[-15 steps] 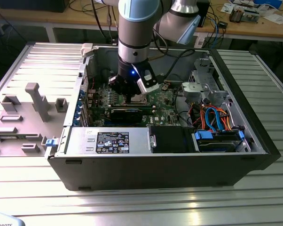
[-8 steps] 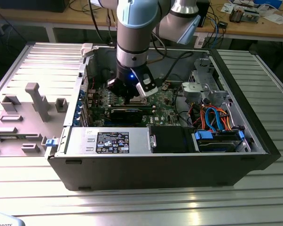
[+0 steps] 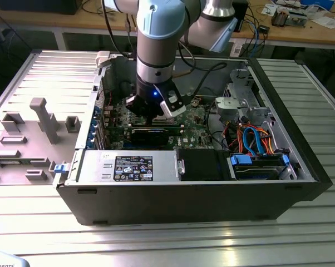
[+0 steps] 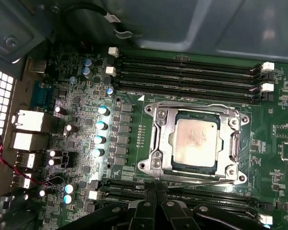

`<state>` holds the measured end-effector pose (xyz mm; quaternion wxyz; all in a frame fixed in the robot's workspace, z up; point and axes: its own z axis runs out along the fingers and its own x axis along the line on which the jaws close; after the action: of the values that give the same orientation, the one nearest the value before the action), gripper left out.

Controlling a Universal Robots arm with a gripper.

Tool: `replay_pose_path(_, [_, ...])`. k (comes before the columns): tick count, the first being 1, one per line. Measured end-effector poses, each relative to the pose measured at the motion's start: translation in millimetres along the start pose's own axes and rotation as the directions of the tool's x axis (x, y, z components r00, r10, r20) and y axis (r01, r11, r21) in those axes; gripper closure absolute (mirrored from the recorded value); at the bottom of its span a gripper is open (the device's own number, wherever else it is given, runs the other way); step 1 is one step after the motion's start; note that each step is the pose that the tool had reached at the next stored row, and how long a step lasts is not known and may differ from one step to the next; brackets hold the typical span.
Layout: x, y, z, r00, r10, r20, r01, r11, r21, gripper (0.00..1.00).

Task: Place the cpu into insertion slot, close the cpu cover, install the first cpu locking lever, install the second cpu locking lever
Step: 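Install the second cpu locking lever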

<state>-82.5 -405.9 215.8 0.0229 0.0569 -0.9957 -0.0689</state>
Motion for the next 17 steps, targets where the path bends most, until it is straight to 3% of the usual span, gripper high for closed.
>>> replay_pose_path(5, [1.5,-0.5,4.6,1.0000,-0.003,0.0030,0.003,0.9998,-0.0175,0.89])
replay_pose_path(13, [1.6,-0.6,5.3,1.0000,-0.003,0.0032,0.003,0.9998,-0.0188,0.89])
replay_pose_path(17, [6.4,-0.1,6.9,1.0000,-0.003,0.0036,0.003,0.9998,-0.0212,0.89])
